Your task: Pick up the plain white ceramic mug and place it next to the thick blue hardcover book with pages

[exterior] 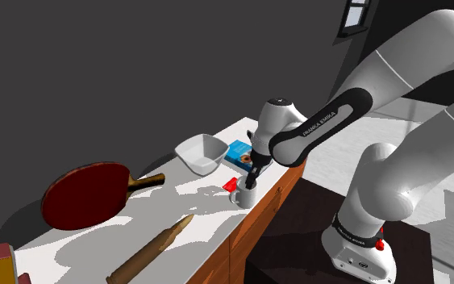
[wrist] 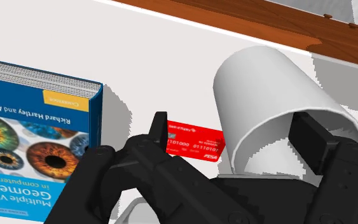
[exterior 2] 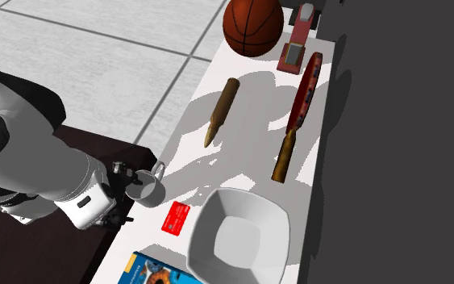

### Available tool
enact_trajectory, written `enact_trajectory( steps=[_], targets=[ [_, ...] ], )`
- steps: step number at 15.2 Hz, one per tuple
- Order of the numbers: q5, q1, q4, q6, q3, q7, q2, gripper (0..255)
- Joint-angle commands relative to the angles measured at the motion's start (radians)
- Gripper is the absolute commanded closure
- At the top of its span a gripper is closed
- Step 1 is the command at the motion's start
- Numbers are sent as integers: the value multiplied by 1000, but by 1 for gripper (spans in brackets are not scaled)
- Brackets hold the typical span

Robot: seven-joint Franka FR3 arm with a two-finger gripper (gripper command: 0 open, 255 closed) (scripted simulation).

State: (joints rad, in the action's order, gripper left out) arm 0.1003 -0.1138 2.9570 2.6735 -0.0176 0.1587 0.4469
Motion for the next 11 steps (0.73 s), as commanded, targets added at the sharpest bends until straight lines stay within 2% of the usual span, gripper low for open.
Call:
enact_trajectory(
  steps=[1, 5, 11],
  targets=[
    [0, 0, 0, 0, 0, 0, 0, 0],
    [-18, 15, -28, -205, -1, -10, 176, 0],
    [-18, 15, -28, -205, -1, -10, 176, 0]
  ],
)
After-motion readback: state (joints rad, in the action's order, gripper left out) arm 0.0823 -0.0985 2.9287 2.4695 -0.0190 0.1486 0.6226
